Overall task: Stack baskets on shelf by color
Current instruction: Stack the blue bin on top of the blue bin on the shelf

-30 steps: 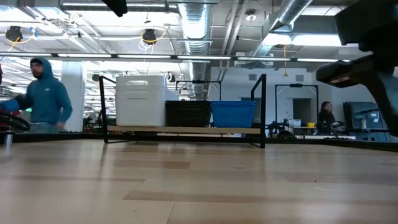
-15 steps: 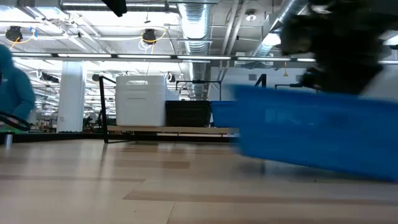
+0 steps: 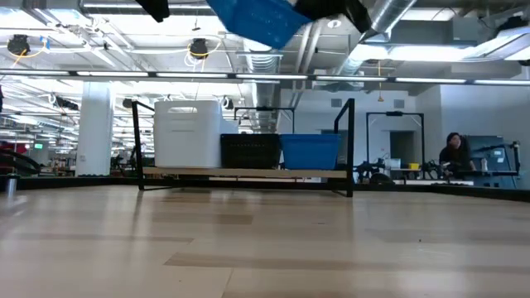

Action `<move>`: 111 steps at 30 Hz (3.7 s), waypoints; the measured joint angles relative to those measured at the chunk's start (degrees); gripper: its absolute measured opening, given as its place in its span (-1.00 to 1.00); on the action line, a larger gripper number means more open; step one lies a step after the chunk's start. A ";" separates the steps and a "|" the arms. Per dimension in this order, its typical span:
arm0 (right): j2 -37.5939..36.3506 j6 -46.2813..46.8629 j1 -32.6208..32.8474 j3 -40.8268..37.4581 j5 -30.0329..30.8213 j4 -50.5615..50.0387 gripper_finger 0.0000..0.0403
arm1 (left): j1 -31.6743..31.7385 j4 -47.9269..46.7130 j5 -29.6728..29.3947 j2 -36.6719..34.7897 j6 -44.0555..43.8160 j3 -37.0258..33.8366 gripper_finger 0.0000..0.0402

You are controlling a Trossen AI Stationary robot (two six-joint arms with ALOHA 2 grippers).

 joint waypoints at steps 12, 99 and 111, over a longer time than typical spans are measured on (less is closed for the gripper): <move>0.51 10.63 -14.94 6.43 4.87 -4.92 -0.98 | 0.02 0.00 -4.40 0.01 5.06 0.00 -0.45; 13.10 33.54 -26.64 6.65 -18.19 -27.18 -0.59 | 0.02 5.35 -5.64 0.00 21.04 0.00 -0.45; 13.03 24.13 -28.18 18.78 -17.89 -35.23 -0.38 | 0.02 5.53 -5.64 0.00 20.96 0.00 -0.45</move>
